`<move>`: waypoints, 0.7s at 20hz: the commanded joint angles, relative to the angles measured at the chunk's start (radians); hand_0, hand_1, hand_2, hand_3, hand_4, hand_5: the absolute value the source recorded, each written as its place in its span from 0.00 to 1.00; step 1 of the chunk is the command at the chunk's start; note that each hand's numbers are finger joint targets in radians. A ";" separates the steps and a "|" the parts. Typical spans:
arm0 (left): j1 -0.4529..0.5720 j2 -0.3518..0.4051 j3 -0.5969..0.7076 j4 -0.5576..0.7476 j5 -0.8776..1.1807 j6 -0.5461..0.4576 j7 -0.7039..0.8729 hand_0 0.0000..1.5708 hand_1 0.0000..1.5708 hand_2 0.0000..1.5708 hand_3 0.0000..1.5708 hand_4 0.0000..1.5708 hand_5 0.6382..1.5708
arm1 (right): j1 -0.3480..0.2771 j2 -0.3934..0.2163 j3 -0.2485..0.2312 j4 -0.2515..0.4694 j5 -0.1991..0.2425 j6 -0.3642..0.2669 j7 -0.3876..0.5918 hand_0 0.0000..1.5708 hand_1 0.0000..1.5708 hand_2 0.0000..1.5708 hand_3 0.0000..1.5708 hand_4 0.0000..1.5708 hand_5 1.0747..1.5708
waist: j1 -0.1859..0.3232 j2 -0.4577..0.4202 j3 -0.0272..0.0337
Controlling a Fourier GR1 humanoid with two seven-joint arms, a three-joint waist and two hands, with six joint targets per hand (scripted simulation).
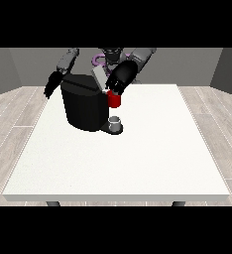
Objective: Insert the coffee pod into the coffee machine and close the lid
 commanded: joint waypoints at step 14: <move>0.014 0.040 0.018 0.033 -0.033 0.094 -0.116 0.77 0.77 0.75 0.61 0.00 1.00 | 0.000 0.004 0.025 -0.046 0.017 -0.004 0.037 0.00 0.00 0.00 0.00 0.00 1.00 | -0.027 0.039 -0.0017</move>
